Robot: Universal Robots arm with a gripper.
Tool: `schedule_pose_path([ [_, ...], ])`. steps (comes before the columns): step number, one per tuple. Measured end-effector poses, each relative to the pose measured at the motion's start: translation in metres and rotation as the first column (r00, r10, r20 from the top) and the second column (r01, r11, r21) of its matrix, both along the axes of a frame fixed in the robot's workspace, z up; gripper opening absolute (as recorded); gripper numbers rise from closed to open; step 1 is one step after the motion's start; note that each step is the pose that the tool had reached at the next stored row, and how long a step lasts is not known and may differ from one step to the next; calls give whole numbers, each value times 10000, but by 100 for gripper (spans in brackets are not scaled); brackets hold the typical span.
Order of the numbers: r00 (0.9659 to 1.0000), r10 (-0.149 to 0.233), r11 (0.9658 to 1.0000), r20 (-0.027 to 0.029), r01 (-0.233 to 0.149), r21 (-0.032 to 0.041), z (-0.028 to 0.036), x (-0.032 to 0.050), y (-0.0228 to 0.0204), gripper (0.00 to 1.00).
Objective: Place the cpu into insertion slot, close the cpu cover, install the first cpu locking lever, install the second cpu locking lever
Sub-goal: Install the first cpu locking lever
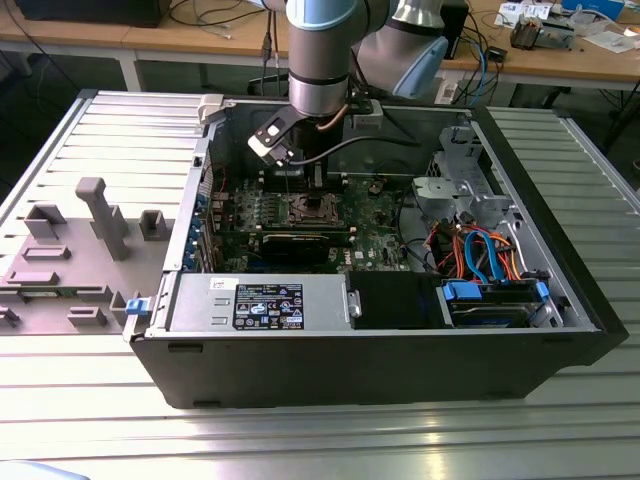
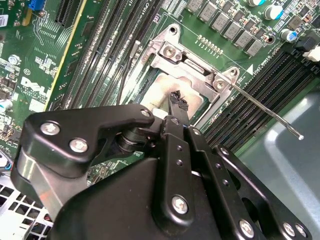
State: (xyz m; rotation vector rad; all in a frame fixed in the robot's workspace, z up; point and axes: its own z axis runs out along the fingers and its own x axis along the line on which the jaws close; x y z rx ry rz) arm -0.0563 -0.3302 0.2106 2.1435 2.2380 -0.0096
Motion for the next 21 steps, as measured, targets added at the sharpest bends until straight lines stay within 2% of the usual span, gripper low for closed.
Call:
schedule_pose_path([
  [2,10000,0,10000,-1,0,-2,4,0,1,11],
  [7,10000,0,10000,0,0,0,66,1,0,11],
  [9,10000,0,10000,0,0,0,125,2,0,11],
  [21,10000,0,10000,-1,0,-1,327,3,0,11],
])
